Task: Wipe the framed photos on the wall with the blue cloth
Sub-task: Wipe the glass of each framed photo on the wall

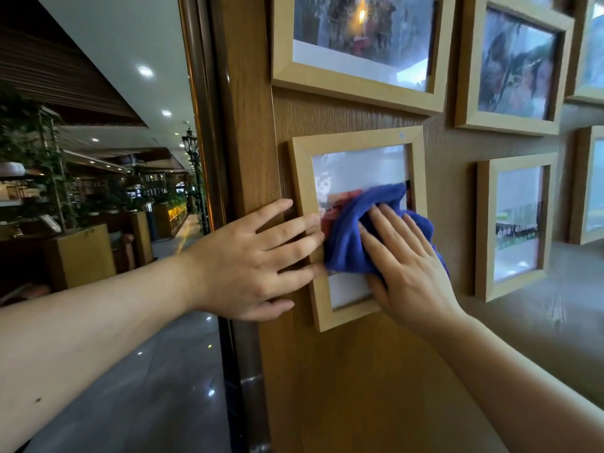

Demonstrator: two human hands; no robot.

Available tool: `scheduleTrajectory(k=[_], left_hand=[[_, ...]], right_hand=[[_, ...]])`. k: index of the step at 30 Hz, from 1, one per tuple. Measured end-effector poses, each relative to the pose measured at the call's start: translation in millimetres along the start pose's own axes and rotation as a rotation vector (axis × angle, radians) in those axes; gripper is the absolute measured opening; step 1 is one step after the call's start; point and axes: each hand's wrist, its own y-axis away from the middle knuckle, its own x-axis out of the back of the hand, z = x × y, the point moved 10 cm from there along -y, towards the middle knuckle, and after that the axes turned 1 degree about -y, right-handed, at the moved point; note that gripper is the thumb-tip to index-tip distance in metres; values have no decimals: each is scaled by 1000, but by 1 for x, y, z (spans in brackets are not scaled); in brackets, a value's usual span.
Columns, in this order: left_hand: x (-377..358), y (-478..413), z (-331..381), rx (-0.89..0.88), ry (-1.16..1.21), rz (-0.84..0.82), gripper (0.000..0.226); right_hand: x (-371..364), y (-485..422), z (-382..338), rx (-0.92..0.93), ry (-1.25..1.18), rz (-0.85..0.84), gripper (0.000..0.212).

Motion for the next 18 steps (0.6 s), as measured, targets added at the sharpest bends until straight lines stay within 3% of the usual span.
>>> scheduleTrajectory(k=[10,14,18], left_hand=[[-1,0,0,7,8,-15,53],[-1,0,1,7,3,-42,53],[3,-2,2,33,11,-68,48]], right_hand=[[-22,45,-17,340,24,-246,62],[1,13,8,186,22,-133,53],[21,-6,27,-2,-165,-17,46]])
